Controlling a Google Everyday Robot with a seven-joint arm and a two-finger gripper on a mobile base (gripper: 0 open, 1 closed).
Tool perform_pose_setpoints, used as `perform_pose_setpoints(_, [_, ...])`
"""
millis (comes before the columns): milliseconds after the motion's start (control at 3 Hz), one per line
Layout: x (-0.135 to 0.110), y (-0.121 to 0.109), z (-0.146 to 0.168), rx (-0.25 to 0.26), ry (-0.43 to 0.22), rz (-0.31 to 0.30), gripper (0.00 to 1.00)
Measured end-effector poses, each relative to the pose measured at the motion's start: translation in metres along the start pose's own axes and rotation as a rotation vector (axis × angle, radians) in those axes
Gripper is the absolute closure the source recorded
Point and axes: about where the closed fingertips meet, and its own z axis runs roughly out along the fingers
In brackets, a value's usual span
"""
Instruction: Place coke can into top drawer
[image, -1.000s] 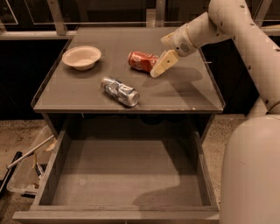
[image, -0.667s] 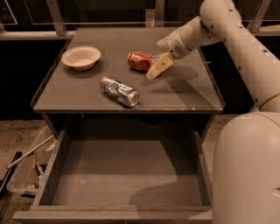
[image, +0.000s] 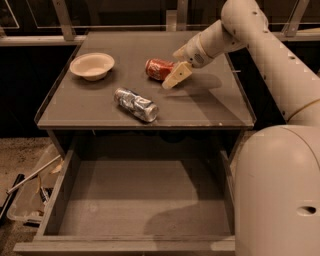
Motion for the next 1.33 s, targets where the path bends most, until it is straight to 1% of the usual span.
perform_pose_setpoints(1000, [0.0,0.0001,0.0003,-0.001,0.0,0.0,0.88])
perform_pose_setpoints(1333, [0.0002,0.0001,0.0005,-0.001,0.0,0.001,1.0])
